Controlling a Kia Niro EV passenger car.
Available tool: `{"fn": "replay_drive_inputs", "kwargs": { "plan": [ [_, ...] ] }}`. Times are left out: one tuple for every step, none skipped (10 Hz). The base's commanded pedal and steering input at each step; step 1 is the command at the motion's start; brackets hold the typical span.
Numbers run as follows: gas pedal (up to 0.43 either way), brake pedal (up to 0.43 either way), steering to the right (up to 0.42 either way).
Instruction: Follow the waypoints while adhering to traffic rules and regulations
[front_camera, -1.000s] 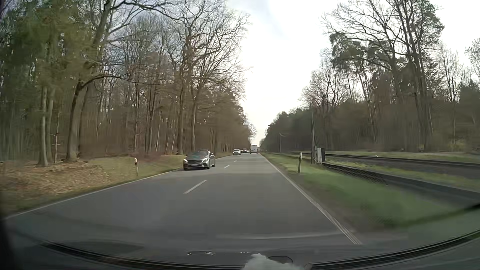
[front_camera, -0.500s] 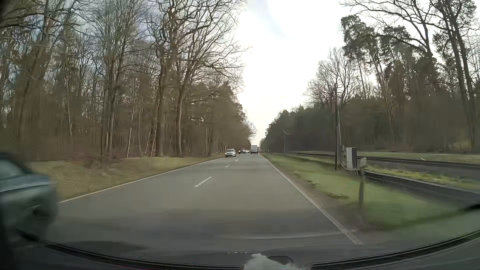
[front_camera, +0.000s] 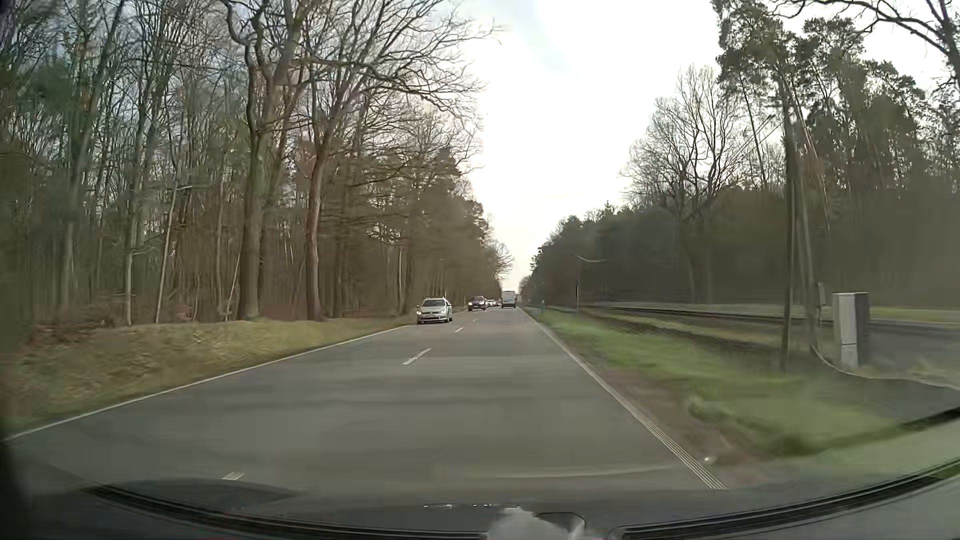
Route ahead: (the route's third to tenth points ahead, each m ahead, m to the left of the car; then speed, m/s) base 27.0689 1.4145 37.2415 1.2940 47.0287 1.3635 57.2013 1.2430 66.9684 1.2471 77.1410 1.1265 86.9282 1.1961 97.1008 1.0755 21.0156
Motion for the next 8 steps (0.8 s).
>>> {"fn": "replay_drive_inputs", "kwargs": {
  "plan": [
    [0.169,0.000,-0.003],
    [0.169,0.000,-0.002],
    [0.169,0.000,-0.002],
    [0.169,0.000,-0.003],
    [0.169,0.000,-0.003],
    [0.169,0.000,-0.003],
    [0.169,0.000,-0.002],
    [0.169,0.000,-0.003]
  ]
}}
